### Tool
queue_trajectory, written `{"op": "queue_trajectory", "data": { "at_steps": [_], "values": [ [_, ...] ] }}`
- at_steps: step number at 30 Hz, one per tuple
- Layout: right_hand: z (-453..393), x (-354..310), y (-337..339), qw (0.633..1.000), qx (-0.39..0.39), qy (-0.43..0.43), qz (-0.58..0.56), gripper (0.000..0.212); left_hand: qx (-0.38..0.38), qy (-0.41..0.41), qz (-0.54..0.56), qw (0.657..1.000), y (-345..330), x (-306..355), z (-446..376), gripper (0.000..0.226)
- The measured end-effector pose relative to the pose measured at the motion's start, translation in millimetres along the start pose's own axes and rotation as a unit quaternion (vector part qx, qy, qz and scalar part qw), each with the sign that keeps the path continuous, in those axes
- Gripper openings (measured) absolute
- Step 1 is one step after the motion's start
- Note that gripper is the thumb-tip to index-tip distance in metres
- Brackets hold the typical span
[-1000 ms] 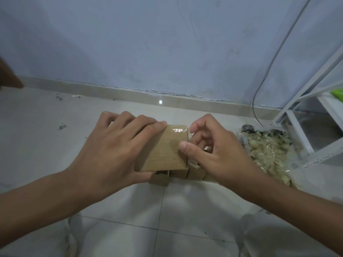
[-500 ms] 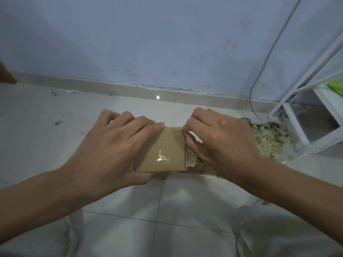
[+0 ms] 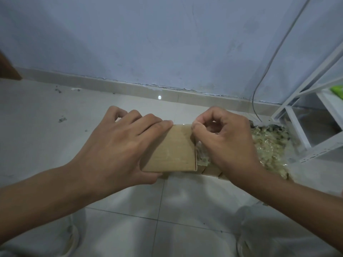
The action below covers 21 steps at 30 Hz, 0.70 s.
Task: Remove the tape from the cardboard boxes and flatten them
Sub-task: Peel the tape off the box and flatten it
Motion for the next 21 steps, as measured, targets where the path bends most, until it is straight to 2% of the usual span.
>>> {"op": "queue_trajectory", "data": {
  "at_steps": [1,4,6,8,12,17,20,21],
  "values": [
    [-1.7,-0.5,-2.5,1.0,-0.026,0.006,0.001,0.014,-0.002,0.001,-0.005,1.0,-0.6,-2.1,0.2,0.093],
    [-6.6,-13.0,-7.5,0.985,-0.109,0.102,0.083,0.007,-0.009,0.0,-0.015,1.0,-4.5,-6.1,1.2,0.091],
    [-8.1,-18.7,-11.1,0.96,-0.141,0.17,0.172,0.017,-0.01,-0.001,-0.018,1.0,-5.3,-7.7,1.8,0.09],
    [-7.6,-23.3,-15.7,0.929,-0.146,0.223,0.258,0.016,-0.009,-0.008,-0.021,1.0,-5.2,-7.5,1.3,0.089],
    [-8.2,-34.7,-16.6,0.892,-0.118,0.303,0.315,0.014,-0.009,-0.016,-0.021,1.0,-6.6,-4.5,-0.1,0.09],
    [-14.4,-35.8,-24.2,0.856,-0.138,0.331,0.373,0.027,-0.027,-0.011,0.002,1.0,-12.9,-3.0,-1.0,0.092],
    [-10.3,-37.4,-35.3,0.819,-0.14,0.372,0.414,0.024,-0.032,-0.011,0.012,0.999,-16.3,-4.5,-0.4,0.092],
    [-9.8,-38.0,-37.4,0.818,-0.139,0.376,0.412,0.021,-0.032,-0.01,0.018,0.999,-16.6,-4.8,-0.3,0.092]
  ]
}}
Point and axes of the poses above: each hand's wrist, its own z-axis away from the middle knuckle, its own y-axis out of the back of the hand, x = y × z, the point moved 8 cm from there along -z, towards the middle knuckle, and after that the axes turned 3 degrees about -x, right-handed, at the moved point
